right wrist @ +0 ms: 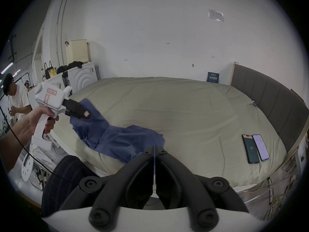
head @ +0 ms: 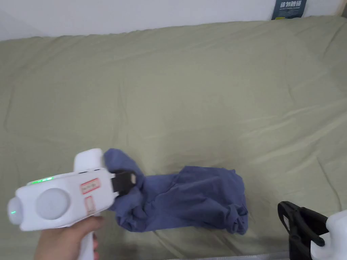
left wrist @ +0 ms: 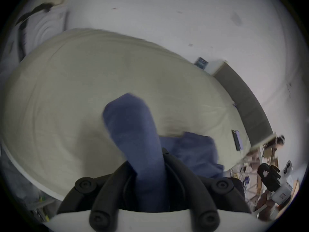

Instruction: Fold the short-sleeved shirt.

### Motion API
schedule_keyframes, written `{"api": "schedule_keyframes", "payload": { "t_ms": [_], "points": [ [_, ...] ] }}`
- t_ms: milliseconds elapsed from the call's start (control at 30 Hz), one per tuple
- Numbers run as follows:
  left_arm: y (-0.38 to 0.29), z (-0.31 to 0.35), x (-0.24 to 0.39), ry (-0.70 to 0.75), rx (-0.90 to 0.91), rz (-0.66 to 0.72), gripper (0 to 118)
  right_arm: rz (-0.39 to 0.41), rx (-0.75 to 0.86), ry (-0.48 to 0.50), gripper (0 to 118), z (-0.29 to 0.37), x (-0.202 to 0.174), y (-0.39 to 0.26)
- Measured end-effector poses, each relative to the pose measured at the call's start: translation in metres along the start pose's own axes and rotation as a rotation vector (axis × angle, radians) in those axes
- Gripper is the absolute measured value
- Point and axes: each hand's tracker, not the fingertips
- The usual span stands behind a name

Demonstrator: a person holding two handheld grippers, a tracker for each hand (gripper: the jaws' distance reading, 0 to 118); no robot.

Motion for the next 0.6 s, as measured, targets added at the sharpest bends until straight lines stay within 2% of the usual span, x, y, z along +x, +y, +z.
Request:
{"api": "schedule_keyframes", "payload": {
  "t_ms": [200,267,333,367,400,433,467,600],
  "points": [
    [-0.027,-0.105,0.091,0.017,-0.173,-0.213,8,-0.040,0.024,-0.043,3,0.014,0.027,-0.010],
    [-0.038,-0.133,0.099,0.100,-0.226,-0.258,8,-0.047,0.025,-0.071,3,0.019,0.036,-0.015],
    [-0.046,-0.144,0.097,0.094,-0.203,-0.242,12,-0.037,0.026,-0.086,3,0.023,0.044,-0.018],
    [-0.045,-0.144,0.094,0.089,-0.213,-0.226,23,-0.032,0.024,-0.092,3,0.025,0.046,-0.019],
    [-0.043,-0.143,0.090,0.060,-0.232,-0.205,45,-0.028,0.023,-0.095,3,0.026,0.049,-0.020],
    [-0.038,-0.134,0.087,0.015,-0.223,-0.176,76,-0.026,0.023,-0.096,3,0.027,0.051,-0.021],
    [-0.035,-0.125,0.087,-0.019,-0.218,-0.146,82,-0.026,0.023,-0.095,3,0.027,0.053,-0.022],
    [-0.020,-0.058,0.075,-0.096,-0.006,-0.074,82,-0.044,0.024,-0.088,3,0.026,0.056,-0.024]
  ]
}}
